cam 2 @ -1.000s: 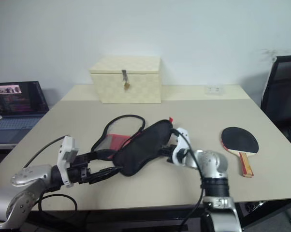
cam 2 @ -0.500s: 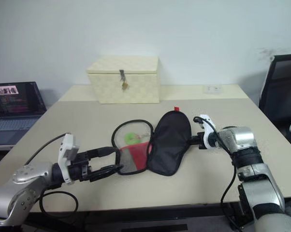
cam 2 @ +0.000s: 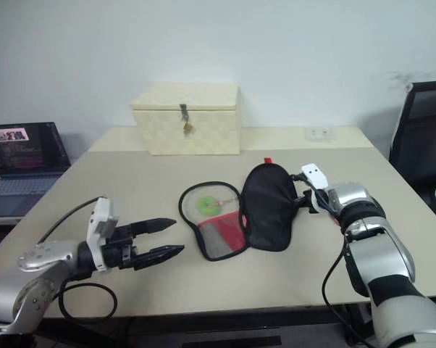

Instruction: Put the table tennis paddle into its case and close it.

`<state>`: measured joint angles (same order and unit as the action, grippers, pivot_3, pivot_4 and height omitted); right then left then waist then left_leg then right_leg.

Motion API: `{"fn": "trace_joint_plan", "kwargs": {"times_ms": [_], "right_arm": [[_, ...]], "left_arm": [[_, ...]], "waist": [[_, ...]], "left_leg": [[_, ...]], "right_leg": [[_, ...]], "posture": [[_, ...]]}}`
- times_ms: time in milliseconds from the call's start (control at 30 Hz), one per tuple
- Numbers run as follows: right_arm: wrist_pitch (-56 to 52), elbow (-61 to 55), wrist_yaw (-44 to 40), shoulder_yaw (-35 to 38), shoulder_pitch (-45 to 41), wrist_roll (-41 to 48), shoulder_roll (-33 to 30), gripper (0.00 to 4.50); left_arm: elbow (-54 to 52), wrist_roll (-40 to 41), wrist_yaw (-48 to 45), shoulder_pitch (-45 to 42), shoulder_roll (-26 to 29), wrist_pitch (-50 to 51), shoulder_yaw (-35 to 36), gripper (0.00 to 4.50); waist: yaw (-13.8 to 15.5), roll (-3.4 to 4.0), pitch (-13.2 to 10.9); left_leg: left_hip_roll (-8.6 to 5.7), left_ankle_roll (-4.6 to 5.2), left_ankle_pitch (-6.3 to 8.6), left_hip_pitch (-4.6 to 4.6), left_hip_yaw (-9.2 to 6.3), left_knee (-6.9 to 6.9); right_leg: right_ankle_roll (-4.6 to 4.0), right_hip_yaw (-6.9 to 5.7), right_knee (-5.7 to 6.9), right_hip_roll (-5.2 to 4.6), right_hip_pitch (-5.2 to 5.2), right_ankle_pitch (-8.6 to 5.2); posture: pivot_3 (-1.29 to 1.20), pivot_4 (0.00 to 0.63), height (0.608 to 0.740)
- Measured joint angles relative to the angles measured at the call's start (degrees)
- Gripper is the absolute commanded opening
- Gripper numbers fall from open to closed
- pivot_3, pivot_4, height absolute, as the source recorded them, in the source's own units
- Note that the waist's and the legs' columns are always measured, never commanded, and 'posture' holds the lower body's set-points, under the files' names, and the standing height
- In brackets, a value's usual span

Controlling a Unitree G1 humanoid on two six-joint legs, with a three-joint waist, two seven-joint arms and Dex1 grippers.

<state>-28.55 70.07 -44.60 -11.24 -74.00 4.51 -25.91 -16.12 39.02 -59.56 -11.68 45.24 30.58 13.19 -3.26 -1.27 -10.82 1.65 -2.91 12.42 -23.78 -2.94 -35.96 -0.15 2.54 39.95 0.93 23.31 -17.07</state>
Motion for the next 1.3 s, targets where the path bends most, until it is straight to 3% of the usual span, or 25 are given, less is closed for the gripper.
{"fn": "trace_joint_plan", "kwargs": {"times_ms": [200, 367, 633, 1033, 1100, 1200, 1300], "right_arm": [[4.5, 3.2, 2.3, 2.3, -1.1, -2.4, 1.9, 0.02], [7.5, 4.6, 6.8, 4.5, -1.3, -3.8, 2.7, 1.53], [15.5, 4.8, 15.0, 6.2, -2.1, -7.5, 2.7, 4.43], [13.1, -0.5, 13.2, 12.6, -0.2, -5.4, -2.7, 4.48], [4.7, -13.6, 15.2, 16.6, 10.7, -2.9, -6.1, 4.48], [-9.6, -34.9, 20.6, 21.8, 26.4, -0.3, -6.0, 4.48], [-19.7, -51.0, 25.0, 25.9, 34.8, 1.9, -4.4, 4.48]], "left_arm": [[0.0, 0.0, -0.1, -0.1, 0.1, 0.0, 0.0, 4.18], [0.0, 0.0, -0.1, -0.1, 0.1, 0.0, 0.0, 4.18], [0.0, -0.1, -0.1, -0.3, 0.1, 0.0, -0.2, 4.18], [0.2, -0.1, -0.1, -1.1, -0.3, 0.0, -1.1, 4.18], [0.4, 0.0, -0.9, -3.1, -0.9, -0.1, -2.6, 4.18], [1.3, 0.5, -1.4, -6.2, -1.8, 0.3, -3.4, 4.18], [1.8, 1.4, -2.8, -9.6, -1.9, 0.6, -4.3, 4.18]], "waist": [[0.0, 0.0, 0.0], [0.0, 0.0, 0.0], [0.0, 0.0, 0.0], [0.0, 0.0, 0.0], [1.2, -0.05, 0.0], [1.7, 0.03, 0.0], [1.3, 0.16, -0.1]], "left_leg": [[0.01, 0.0, 0.0, 0.0, 0.0, 0.0], [0.02, 0.0, 0.0, 0.0, -0.01, -0.01], [0.02, -0.01, 0.0, 0.0, -0.01, 0.0], [0.01, -0.01, -0.01, 0.01, 0.0, 0.0], [0.0, 0.0, 0.0, -0.02, -0.1, -0.04], [-0.01, -0.01, -0.01, -0.12, -0.1, -0.11], [-0.03, -0.01, -0.01, 0.0, -0.03, -0.12]], "right_leg": [[0.0, 0.01, 0.02, -0.03, 0.0, 0.0], [0.0, 0.01, 0.03, -0.04, 0.0, 0.0], [-0.01, 0.01, 0.04, -0.04, 0.0, 0.0], [-0.01, 0.0, 0.05, -0.06, -0.02, 0.0], [0.01, -0.07, 0.01, -0.07, -0.09, -0.01], [0.04, -0.03, 0.08, -0.11, -0.04, -0.01], [0.05, 0.0, 0.18, -0.09, -0.04, -0.01]], "posture": [[0.0, 0.15, 0.74], [0.0, 0.15, 0.74], [0.0, 0.15, 0.74], [0.0, 0.15, 0.74], [0.0, 0.15, 0.74], [0.0, 0.15, 0.74], [0.0, 0.15, 0.74]]}}
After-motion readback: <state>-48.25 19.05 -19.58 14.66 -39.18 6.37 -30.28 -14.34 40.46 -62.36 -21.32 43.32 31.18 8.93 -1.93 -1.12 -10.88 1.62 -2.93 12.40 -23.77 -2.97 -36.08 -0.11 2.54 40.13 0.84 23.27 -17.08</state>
